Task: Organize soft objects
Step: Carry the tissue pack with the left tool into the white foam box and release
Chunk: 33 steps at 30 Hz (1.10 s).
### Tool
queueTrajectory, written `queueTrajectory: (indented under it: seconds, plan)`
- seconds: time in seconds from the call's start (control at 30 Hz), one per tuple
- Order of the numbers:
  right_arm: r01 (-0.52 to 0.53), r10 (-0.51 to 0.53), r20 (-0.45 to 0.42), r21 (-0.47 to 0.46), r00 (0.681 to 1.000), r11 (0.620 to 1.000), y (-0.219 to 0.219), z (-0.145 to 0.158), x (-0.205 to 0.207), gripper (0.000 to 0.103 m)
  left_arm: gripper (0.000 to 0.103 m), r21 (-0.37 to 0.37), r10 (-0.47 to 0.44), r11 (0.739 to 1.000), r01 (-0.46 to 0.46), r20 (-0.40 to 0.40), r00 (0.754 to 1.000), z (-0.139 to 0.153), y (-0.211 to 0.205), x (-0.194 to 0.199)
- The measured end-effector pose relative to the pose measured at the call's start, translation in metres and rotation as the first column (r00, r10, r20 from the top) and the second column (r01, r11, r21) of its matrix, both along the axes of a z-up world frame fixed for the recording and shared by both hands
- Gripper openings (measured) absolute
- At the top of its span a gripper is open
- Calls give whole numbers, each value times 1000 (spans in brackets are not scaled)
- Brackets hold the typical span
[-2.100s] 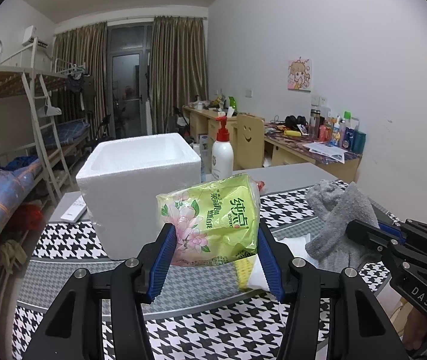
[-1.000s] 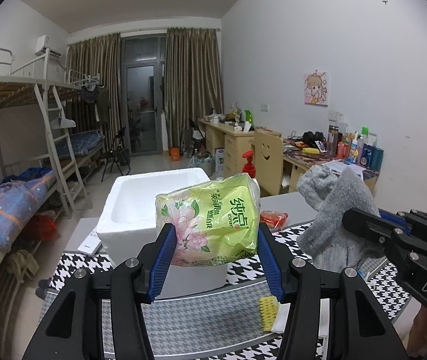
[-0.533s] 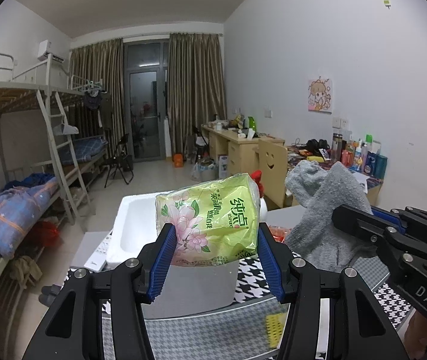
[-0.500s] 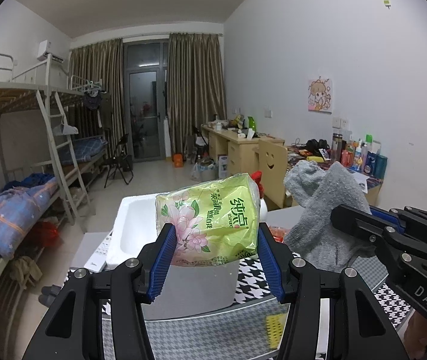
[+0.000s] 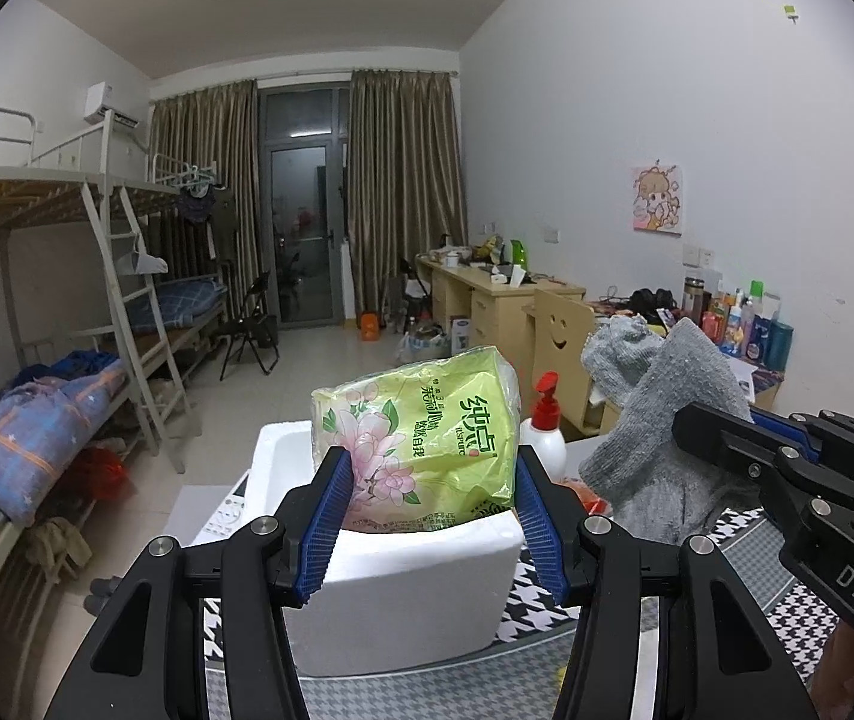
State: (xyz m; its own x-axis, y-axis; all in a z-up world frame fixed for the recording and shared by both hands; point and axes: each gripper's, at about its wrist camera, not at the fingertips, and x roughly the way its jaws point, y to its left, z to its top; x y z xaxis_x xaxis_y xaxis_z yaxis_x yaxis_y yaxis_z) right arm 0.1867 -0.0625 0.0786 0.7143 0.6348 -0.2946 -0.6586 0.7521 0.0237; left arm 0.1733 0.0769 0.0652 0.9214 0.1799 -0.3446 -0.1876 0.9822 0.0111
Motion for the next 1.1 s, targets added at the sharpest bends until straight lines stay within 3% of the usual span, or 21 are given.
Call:
queueTrajectory:
  seconds: [0.4, 1.1]
  plan:
    - [12, -12, -6, -9, 1000, 1000, 19, 6, 16, 15, 56, -18, 50, 999, -51, -20, 999, 3, 16, 24]
    - [10, -12, -63, -41, 998, 999, 51, 5, 50, 15, 56, -38, 120, 991, -127, -146, 982, -21, 50, 77]
